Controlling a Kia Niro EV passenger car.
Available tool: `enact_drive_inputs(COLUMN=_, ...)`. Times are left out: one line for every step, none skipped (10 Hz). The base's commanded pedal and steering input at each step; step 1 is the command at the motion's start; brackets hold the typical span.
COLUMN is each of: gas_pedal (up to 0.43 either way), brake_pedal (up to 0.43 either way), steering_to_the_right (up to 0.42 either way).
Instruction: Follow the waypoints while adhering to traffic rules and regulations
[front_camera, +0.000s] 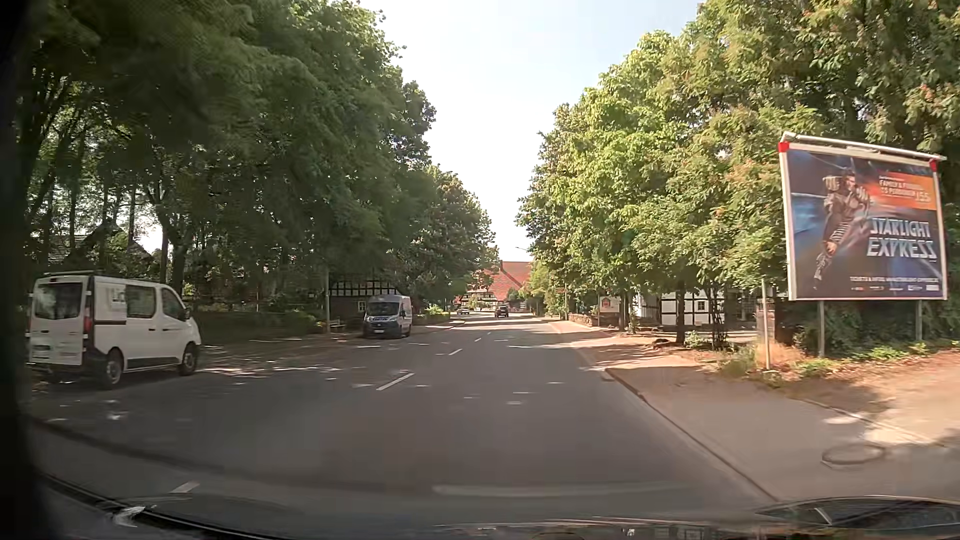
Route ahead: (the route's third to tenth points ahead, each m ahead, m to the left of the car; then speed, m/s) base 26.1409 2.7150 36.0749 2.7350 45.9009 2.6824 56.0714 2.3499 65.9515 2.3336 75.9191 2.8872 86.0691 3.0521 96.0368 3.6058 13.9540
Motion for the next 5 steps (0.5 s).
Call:
enact_drive_inputs(gas_pedal=0.110, brake_pedal=0.000, steering_to_the_right=0.012)
enact_drive_inputs(gas_pedal=0.110, brake_pedal=0.000, steering_to_the_right=0.012)
enact_drive_inputs(gas_pedal=0.110, brake_pedal=0.000, steering_to_the_right=0.009)
enact_drive_inputs(gas_pedal=0.110, brake_pedal=0.000, steering_to_the_right=0.006)
enact_drive_inputs(gas_pedal=0.110, brake_pedal=0.000, steering_to_the_right=0.005)
